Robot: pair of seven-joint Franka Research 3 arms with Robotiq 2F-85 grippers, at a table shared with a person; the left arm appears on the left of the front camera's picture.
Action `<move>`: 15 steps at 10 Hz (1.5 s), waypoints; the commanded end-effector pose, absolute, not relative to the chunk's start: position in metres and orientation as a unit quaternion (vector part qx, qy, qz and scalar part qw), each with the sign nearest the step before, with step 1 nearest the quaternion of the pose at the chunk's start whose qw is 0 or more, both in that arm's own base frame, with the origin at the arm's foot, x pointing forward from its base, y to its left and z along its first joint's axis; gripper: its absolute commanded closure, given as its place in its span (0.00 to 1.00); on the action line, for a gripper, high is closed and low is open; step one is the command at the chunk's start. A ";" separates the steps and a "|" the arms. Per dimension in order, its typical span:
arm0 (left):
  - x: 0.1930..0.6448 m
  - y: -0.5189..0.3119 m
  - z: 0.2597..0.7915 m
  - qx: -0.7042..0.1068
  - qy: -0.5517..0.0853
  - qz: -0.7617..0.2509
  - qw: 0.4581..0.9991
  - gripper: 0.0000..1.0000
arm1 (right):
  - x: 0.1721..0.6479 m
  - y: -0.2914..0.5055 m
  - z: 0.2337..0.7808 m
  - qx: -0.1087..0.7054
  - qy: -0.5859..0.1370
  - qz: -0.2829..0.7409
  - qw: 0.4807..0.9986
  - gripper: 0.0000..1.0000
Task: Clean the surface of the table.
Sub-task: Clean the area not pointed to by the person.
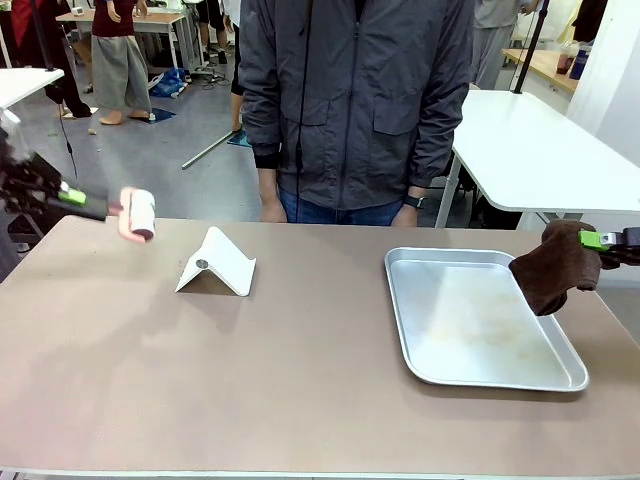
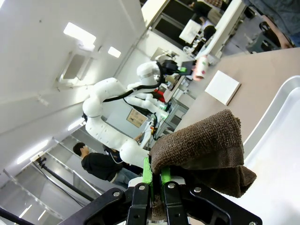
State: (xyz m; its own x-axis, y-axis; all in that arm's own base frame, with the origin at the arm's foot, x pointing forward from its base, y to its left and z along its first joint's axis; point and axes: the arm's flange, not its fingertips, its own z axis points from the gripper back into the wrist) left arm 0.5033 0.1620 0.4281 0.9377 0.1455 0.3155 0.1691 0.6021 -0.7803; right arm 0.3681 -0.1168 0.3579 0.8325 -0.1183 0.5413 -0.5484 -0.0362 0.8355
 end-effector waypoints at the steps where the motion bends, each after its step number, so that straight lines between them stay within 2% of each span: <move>1: 0.457 0.171 0.454 -0.484 -0.210 -0.057 0.848 0.97 | 0.370 -0.117 0.362 0.703 -0.249 0.164 0.646 0.92; 5: 0.371 0.221 0.481 -0.562 -0.184 -0.094 0.801 0.97 | 0.370 -0.117 0.362 0.703 -0.249 0.164 0.646 0.92; 8: 0.318 0.262 0.460 -0.577 -0.189 -0.082 0.791 0.97 | 0.370 -0.117 0.362 0.703 -0.249 0.164 0.646 0.92; 14: 0.272 0.311 0.412 -0.621 -0.145 -0.113 0.762 0.97 | 0.370 -0.117 0.362 0.703 -0.249 0.164 0.646 0.92; 15: 0.286 0.292 0.420 -0.613 -0.162 -0.080 0.769 0.97 | 0.370 -0.117 0.362 0.703 -0.249 0.164 0.646 0.92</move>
